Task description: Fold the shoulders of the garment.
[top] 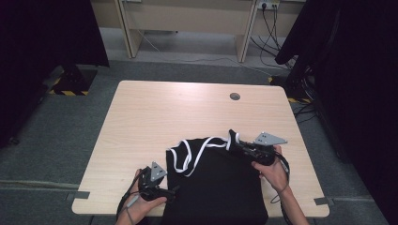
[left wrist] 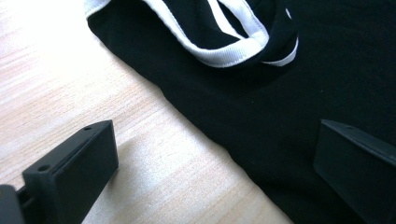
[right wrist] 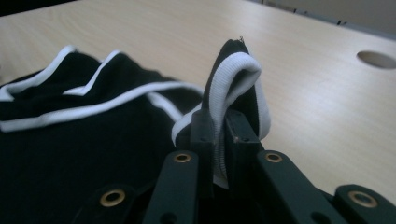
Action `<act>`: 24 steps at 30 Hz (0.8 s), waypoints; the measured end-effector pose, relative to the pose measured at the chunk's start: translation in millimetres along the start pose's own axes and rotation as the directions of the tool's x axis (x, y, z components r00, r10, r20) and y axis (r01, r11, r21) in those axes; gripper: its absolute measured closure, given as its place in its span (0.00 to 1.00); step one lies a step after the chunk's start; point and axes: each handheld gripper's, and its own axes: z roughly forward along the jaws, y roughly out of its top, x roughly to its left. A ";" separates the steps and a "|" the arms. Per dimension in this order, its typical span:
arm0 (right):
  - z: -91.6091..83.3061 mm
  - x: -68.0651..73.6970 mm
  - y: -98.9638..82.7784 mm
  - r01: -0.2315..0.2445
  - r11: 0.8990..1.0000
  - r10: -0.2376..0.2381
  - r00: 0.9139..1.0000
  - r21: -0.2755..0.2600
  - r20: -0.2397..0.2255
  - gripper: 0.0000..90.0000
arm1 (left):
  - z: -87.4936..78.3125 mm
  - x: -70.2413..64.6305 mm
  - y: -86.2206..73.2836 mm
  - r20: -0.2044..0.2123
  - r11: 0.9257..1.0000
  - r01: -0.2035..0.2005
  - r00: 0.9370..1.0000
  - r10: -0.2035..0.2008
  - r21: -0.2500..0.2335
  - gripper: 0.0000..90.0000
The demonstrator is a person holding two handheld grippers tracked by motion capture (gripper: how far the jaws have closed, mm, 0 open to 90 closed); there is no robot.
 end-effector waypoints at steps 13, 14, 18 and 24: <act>-27.8 8.0 1.5 -0.093 0.996 0.093 0.996 0.011 0.010 0.70 | 0.0 0.0 0.0 -0.001 1.000 0.001 1.000 -0.001 0.000 0.00; -27.8 8.0 1.5 -0.093 0.996 0.093 0.996 0.011 0.010 0.70 | 0.0 0.0 0.0 -0.001 1.000 0.000 1.000 0.000 0.000 0.00; -35.1 9.0 10.5 -0.100 0.995 0.100 0.995 0.007 0.021 0.69 | 0.0 0.0 0.0 -0.001 1.000 0.001 1.000 -0.001 0.000 0.00; -41.6 7.3 21.8 -0.113 0.994 0.113 0.993 -0.004 0.025 0.68 | 0.0 0.0 0.0 -0.001 1.000 0.000 1.000 0.000 0.000 0.00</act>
